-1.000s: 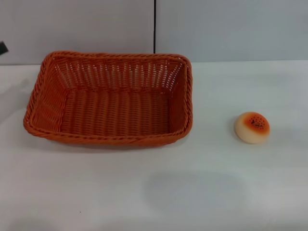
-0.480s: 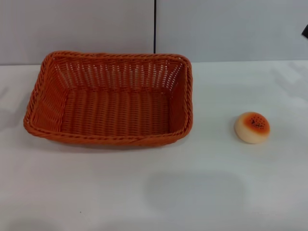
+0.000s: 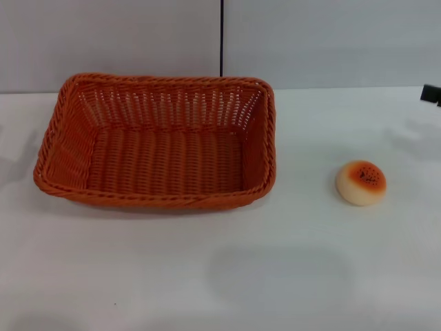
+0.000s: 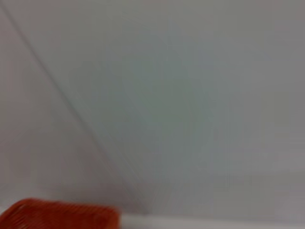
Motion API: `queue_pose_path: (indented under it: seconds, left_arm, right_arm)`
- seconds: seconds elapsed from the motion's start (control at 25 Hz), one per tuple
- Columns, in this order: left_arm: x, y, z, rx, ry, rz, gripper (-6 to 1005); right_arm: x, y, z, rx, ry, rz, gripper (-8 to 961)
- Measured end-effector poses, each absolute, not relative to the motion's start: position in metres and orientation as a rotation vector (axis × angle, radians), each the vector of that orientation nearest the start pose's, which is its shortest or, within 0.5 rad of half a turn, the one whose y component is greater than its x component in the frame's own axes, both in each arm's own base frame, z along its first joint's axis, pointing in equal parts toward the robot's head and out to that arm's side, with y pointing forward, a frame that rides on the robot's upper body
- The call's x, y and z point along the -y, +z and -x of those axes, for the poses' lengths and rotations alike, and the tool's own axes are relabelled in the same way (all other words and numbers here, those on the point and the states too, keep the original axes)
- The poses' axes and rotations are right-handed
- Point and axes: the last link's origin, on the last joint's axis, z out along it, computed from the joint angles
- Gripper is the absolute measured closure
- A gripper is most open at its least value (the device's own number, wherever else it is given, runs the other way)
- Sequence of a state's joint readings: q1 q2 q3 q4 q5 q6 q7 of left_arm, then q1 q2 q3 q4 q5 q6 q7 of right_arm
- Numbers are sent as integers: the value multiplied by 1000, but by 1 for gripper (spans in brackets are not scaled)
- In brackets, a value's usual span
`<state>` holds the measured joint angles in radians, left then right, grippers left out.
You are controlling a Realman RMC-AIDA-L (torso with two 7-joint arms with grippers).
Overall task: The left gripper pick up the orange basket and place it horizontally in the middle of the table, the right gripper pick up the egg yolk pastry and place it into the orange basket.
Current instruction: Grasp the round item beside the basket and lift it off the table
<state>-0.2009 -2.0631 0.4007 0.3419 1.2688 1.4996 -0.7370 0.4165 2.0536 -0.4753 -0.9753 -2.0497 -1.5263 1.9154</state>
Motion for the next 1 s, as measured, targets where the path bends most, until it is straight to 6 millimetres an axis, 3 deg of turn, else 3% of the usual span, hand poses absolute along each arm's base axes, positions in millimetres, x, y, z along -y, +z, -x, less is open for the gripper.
queue_pose_path:
  seconds: [0.2, 0.24, 0.44, 0.6, 0.64, 0.84, 1.0]
  left_arm:
    - [-254, 64, 376, 518, -875, 1629, 317]
    - [-256, 59, 376, 514, -858, 1631, 317]
    - [-248, 59, 377, 513, -862, 1622, 317]
    - [-238, 59, 379, 521, -876, 1608, 317]
    - [-235, 59, 380, 523, -886, 1596, 317]
    - [-225, 59, 379, 516, -915, 1558, 318]
    - [-220, 60, 379, 506, -920, 1555, 318]
  right_arm:
    - [-322, 106, -297, -1365, 581, 2268, 321]
    - [-321, 106, -299, -1487, 496, 2243, 321]
    - [-318, 99, -306, -1664, 380, 2189, 321]
    - [-320, 89, -306, -1696, 398, 2203, 322]
    - [-323, 76, -306, -1710, 420, 2232, 322]
    - [-332, 49, -301, -1689, 505, 2310, 322]
    - [-336, 40, -300, -1697, 519, 2308, 322]
